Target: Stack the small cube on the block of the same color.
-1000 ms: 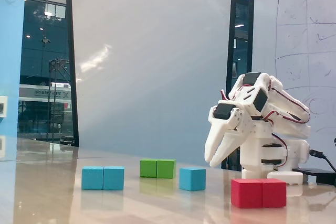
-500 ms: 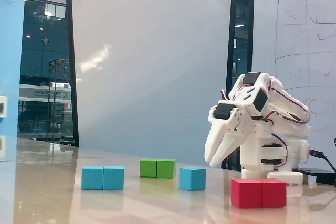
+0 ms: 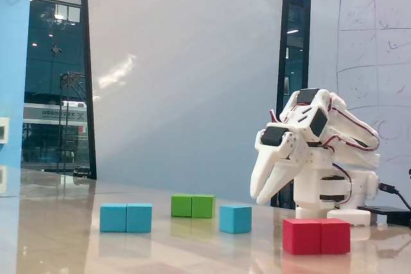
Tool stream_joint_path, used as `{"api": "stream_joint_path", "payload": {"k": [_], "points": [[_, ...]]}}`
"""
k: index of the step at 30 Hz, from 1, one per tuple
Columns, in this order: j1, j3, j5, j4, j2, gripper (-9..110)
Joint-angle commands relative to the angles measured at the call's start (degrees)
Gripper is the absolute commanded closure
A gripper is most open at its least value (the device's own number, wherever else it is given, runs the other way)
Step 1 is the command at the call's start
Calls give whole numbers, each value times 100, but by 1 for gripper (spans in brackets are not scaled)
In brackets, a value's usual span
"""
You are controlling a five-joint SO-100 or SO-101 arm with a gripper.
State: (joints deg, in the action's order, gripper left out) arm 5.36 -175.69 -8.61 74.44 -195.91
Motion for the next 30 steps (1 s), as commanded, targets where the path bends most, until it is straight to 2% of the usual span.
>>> {"api": "stream_joint_path", "payload": {"k": [1,23,30], "points": [[97,114,-18,35,-167,96],[97,264,-62,35,9,96],[79,2399,-26,-18,1767,96]]}}
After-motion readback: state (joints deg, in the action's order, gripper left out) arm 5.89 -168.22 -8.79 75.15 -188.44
